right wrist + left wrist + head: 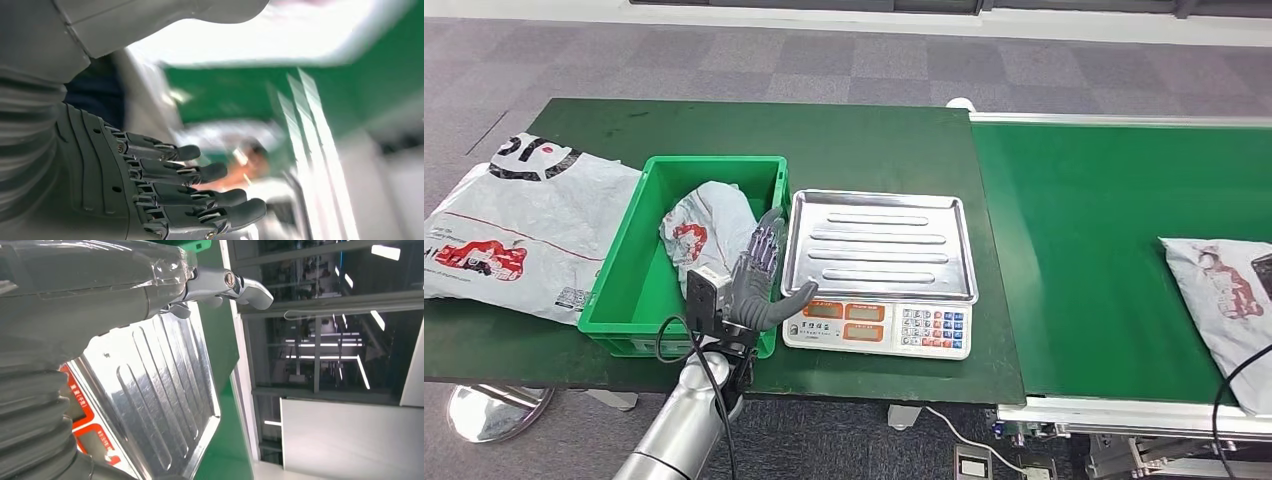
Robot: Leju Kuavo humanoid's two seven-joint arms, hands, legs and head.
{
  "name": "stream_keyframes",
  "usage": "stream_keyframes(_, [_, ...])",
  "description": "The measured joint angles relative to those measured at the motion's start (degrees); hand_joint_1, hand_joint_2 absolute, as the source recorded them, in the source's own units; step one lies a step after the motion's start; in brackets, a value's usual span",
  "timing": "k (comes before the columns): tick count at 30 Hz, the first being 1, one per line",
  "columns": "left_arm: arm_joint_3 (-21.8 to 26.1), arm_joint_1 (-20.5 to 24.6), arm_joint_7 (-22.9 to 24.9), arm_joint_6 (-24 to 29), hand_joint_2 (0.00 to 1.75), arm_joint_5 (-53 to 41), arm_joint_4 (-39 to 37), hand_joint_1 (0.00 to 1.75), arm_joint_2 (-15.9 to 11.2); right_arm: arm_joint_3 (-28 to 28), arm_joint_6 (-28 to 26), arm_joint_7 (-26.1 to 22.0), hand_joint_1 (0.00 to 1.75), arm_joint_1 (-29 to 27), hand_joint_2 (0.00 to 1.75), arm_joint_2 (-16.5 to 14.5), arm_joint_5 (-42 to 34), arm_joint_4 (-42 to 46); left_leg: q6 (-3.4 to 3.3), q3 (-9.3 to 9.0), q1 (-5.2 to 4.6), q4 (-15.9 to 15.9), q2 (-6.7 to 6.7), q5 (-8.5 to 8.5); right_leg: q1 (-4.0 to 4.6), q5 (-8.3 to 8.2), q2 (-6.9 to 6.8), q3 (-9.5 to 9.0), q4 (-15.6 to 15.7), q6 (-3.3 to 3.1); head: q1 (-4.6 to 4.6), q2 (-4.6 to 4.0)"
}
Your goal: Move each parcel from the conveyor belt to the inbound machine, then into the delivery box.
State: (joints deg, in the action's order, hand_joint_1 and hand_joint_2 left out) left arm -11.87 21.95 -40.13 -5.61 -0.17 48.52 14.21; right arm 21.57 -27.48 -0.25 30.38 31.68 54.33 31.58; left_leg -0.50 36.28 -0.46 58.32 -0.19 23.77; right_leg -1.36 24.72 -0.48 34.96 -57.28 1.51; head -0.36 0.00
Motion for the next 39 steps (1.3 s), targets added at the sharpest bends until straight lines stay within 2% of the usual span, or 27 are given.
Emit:
stream_keyframes(3, [0.00,0.22,0.00,-1.03,1.75,0.43,-0.36,0.00,-0.15,-0.12,6.69,5.46,0.00,0.50,1.75,0.82,2.38,-2.98,-0.01,0.01,0.00,0.00,-0.08,-0.01,0.00,0.00,-0.09,-0.02,-0.01,0.00,-0.01,0.00])
stream_keyframes(6, [0.00,0.38,0.00,-1.46,1.75,0.69,-0.44,0.00,-0.22,-0.25,10.85,8.45,0.00,0.88,1.75,1.54,3.12,-5.87,-0.01,0.02,0.00,0.00,-0.10,-0.01,0.00,0.01,-0.10,-0.02,-0.01,0.00,0.00,0.00])
stream_keyframes(10, [0.00,0.46,0.00,-1.51,1.75,0.86,-0.45,0.00,-0.28,-0.30,12.16,9.23,0.00,0.91,1.75,2.08,3.36,-7.77,0.00,0.02,0.00,0.00,-0.08,-0.01,0.00,0.02,-0.09,-0.01,-0.01,0.00,-0.01,0.00])
stream_keyframes(15, [0.00,0.50,0.00,-0.11,1.75,-0.25,-0.20,0.00,-0.31,-0.55,21.59,12.35,0.00,0.03,1.75,2.22,4.14,-9.26,0.00,0.02,0.02,-0.01,-0.11,0.00,0.01,0.03,-0.12,-0.02,-0.01,0.01,0.00,0.00])
stream_keyframes(20, [-0.20,0.81,0.00,0.94,1.75,-1.12,-0.20,0.00,-0.36,-1.04,26.53,12.34,0.00,-1.60,1.75,1.60,5.16,-10.21,0.00,0.02,0.03,-0.01,-0.10,-0.01,0.02,0.03,-0.11,-0.02,-0.01,0.01,-0.01,0.00])
stream_keyframes(26, [-0.64,1.19,0.00,1.64,1.75,-0.95,-0.21,0.00,-0.46,-1.80,28.50,12.02,0.00,-4.41,1.75,-0.16,5.88,-10.75,0.00,0.02,0.03,-0.01,-0.13,-0.01,0.02,0.04,-0.14,-0.04,-0.03,0.01,-0.01,0.00])
stream_keyframes(39, [-1.44,1.38,0.00,2.70,1.75,-1.04,-0.61,0.00,-0.66,-3.34,28.87,14.04,0.00,-5.30,1.75,-2.49,7.90,-10.79,0.00,0.01,0.04,-0.01,-0.13,-0.01,0.03,0.05,-0.15,-0.04,-0.02,0.02,-0.02,0.00])
